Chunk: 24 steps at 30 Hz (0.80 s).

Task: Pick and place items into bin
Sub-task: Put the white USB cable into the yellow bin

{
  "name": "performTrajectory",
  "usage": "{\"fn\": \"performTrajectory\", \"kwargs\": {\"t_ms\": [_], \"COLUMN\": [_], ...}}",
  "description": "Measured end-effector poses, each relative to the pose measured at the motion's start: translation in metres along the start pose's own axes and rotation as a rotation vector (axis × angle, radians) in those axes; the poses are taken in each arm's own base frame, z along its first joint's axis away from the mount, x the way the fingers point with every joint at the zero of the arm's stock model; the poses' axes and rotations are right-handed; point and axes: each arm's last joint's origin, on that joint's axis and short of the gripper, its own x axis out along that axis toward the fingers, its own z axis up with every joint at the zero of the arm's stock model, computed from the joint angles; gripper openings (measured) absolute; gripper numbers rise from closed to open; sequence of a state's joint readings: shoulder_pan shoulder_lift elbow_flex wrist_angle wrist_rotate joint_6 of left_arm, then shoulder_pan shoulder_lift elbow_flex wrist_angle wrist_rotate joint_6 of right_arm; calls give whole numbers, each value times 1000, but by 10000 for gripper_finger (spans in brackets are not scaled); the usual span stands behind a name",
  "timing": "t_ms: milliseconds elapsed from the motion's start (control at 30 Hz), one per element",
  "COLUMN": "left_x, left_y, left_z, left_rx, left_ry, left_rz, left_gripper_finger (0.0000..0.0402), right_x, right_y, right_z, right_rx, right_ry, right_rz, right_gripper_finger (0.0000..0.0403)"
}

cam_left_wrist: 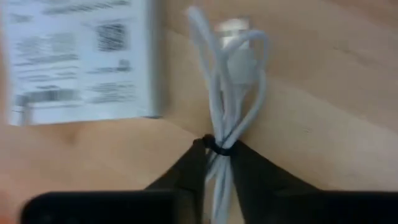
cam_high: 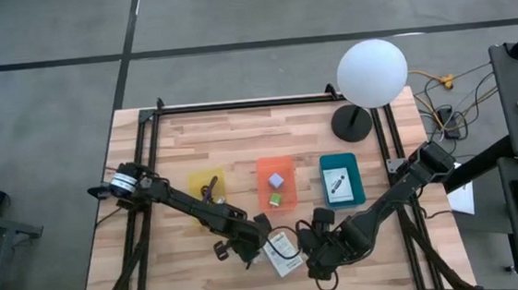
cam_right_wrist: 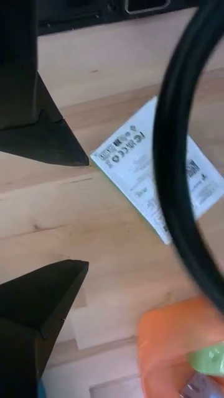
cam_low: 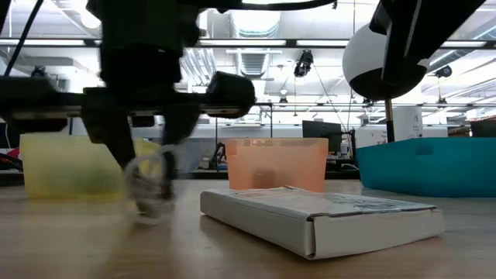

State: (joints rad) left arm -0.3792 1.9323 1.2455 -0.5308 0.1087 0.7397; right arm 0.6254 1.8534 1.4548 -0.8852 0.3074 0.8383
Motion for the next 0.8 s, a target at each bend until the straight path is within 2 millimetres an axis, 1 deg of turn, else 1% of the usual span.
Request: {"fn": "performTrajectory", "kwargs": {"t_ms": [33,100,233,333,400,433,500,567,633,733,800], "left_x": [0,-1,-3,-15,-34,-47,-71,-93,-113,-141,-146], "left_y": [-1,-2,-2,0,4,6,4,0,-10,-32,-50], "left_z": [-1,-2,-2,2,8,10,11,9,3,-4,-11], "left_rx": [-2,-38,-163,-365,-538,-624,-815,-1061,-1321,-1650,-1802], "left_ry": [6,13,26,30,-18,-48,-83,-124,-144,-262,-309], "left_rz": [-14,-27,-33,0,70,108,192,265,317,425,461], "left_gripper_finger": [30,12,11,6,4,4,3,3,3,4,6], "right_x": [0,0,1,2,2,3,3,4,4,5,5], "right_y": [0,-1,-3,-4,-6,-7,-8,-9,-10,-12,-13], "right_z": [0,1,3,5,6,7,8,10,11,12,13], "right_rx": [0,2,9,16,19,22,24,28,32,21,14], "right_ry": [-7,-10,-12,-16,-28,-31,-31,-32,-32,-34,-41], "right_rz": [-5,-10,-14,-19,-32,-35,-38,-40,-43,-47,-55], "right_gripper_finger": [244,245,244,242,242,242,241,239,238,237,237]}}
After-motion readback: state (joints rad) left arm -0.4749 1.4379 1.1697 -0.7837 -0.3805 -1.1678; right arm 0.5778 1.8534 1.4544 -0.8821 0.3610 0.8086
